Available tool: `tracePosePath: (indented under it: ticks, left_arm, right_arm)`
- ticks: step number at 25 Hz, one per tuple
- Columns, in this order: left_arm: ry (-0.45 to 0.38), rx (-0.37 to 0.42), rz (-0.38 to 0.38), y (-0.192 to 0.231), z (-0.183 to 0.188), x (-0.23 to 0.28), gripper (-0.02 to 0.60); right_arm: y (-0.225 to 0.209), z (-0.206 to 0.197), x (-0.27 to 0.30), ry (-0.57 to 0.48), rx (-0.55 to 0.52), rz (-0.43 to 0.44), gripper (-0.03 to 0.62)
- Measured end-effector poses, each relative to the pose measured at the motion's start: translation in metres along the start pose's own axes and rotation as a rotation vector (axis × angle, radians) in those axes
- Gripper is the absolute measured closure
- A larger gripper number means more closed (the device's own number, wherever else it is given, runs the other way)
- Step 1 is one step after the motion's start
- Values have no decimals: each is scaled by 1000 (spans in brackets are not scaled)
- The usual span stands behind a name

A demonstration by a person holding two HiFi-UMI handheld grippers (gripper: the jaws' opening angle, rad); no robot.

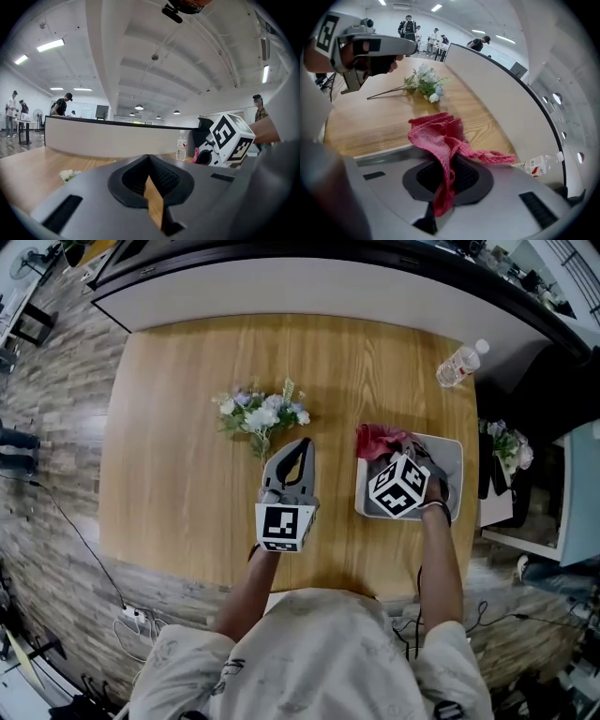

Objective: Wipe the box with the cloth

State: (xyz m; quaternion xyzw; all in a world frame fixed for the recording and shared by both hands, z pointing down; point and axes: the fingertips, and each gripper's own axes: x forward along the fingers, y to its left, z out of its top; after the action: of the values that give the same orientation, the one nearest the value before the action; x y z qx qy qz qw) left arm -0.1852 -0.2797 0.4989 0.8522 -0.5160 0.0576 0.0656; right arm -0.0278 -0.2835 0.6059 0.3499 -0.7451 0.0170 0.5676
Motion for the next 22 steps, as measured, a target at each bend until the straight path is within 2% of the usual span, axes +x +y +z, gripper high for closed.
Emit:
tracePosePath:
  ticks: [4,8,22]
  left_arm:
    - [4,2,-30,-3,0,2,574]
    - [7,-17,-15,-7,-2,-3,574]
    - [-24,21,3,-20,11,-20,574]
  right_arm:
    - [1,-2,2,21,11,-14,539]
    - [2,1,0,-10,7,-19,540]
    - [36,-6,-17,-20,-30,20,540]
